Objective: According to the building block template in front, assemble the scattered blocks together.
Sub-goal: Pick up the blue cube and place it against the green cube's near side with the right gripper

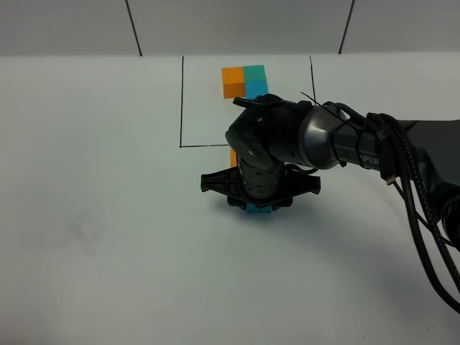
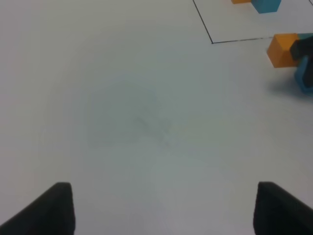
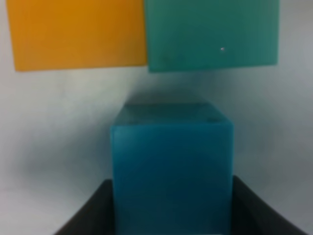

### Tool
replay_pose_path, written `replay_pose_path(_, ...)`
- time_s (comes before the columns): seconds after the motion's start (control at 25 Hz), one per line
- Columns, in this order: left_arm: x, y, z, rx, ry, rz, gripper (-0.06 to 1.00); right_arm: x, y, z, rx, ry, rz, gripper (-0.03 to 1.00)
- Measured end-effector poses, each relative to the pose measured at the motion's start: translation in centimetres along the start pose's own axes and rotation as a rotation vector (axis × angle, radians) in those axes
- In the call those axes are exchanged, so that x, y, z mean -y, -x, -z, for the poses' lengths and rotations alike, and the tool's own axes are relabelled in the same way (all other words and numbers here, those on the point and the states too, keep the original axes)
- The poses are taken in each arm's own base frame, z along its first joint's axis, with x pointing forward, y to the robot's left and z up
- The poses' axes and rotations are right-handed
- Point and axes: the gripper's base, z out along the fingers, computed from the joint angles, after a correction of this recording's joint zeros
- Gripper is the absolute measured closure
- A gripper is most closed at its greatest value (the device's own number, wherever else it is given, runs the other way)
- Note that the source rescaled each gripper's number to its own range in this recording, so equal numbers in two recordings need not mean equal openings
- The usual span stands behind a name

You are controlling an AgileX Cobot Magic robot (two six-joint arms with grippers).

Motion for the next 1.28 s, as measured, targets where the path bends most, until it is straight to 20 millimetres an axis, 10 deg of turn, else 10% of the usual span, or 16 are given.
replay_pose_path(1.28, 0.00, 0.00, 0.00, 0.000, 0.000, 0.000, 0.34, 0.96, 1.00, -0.26, 0.013, -0.016, 0.000, 0.97)
